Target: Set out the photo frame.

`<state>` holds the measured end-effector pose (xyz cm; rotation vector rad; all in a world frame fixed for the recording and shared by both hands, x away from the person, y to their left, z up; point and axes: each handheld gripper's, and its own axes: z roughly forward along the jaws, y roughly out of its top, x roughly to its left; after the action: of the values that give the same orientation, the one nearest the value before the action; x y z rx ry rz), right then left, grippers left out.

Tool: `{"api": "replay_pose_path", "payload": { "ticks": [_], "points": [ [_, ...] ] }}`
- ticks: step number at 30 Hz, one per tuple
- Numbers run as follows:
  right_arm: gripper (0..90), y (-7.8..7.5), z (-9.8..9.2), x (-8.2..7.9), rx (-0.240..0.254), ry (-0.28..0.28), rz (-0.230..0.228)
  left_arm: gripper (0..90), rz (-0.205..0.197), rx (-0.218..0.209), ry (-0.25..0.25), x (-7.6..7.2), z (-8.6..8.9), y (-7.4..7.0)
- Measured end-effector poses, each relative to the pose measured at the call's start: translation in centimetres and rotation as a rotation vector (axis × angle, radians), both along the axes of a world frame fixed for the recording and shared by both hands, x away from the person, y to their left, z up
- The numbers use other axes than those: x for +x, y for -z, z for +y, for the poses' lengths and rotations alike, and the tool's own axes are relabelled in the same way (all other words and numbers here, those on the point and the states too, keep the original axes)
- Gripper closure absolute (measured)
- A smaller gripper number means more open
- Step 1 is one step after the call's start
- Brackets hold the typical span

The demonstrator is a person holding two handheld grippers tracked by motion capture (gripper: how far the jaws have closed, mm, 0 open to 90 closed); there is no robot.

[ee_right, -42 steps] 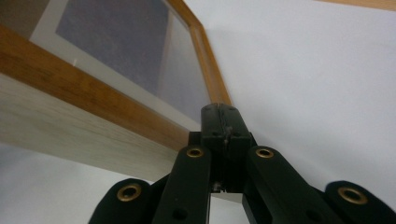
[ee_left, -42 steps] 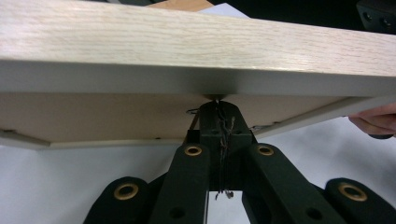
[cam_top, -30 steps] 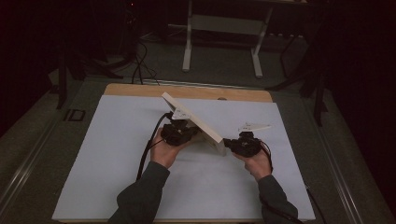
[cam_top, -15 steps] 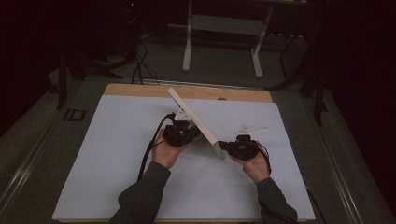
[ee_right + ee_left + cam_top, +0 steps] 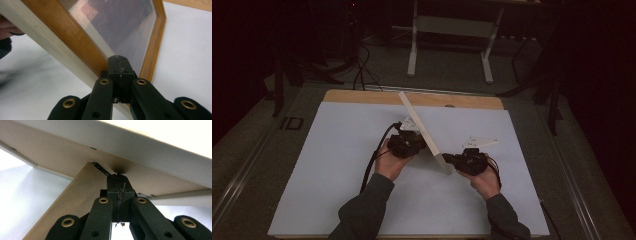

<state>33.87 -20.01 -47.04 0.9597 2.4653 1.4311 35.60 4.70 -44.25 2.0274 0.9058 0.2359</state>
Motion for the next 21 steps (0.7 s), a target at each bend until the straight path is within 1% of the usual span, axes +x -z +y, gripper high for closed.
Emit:
{"api": "replay_pose_path", "payload": {
  "ticks": [2,5,9,11,14,18,21],
  "points": [
    [90.0,-0.1,0.1,-0.2,0.002,-0.009,-0.002,89.9,0.009,0.001,0.009,0.2,0.1,0.1],
    [90.0,-0.2,0.3,-0.4,0.010,-0.019,-0.005,89.9,0.018,-0.009,0.013,0.3,0.2,0.2],
    [90.0,-0.3,0.6,-0.6,0.012,-0.033,-0.009,90.0,0.023,-0.015,0.018,0.4,0.2,0.2],
    [90.0,-0.3,0.7,-0.8,0.010,-0.040,-0.007,89.9,0.025,-0.016,0.031,0.3,0.2,0.3],
    [90.0,-0.3,1.0,-0.8,0.012,-0.044,-0.006,90.0,0.021,-0.005,0.046,0.2,0.1,0.4],
    [90.0,-0.3,1.3,-0.9,0.011,-0.052,-0.004,90.0,0.031,-0.019,0.044,0.2,0.3,0.5],
    [90.0,-0.3,1.5,-0.9,0.009,-0.057,-0.006,90.0,0.038,-0.029,0.055,0.2,0.4,0.7]
  ]
}}
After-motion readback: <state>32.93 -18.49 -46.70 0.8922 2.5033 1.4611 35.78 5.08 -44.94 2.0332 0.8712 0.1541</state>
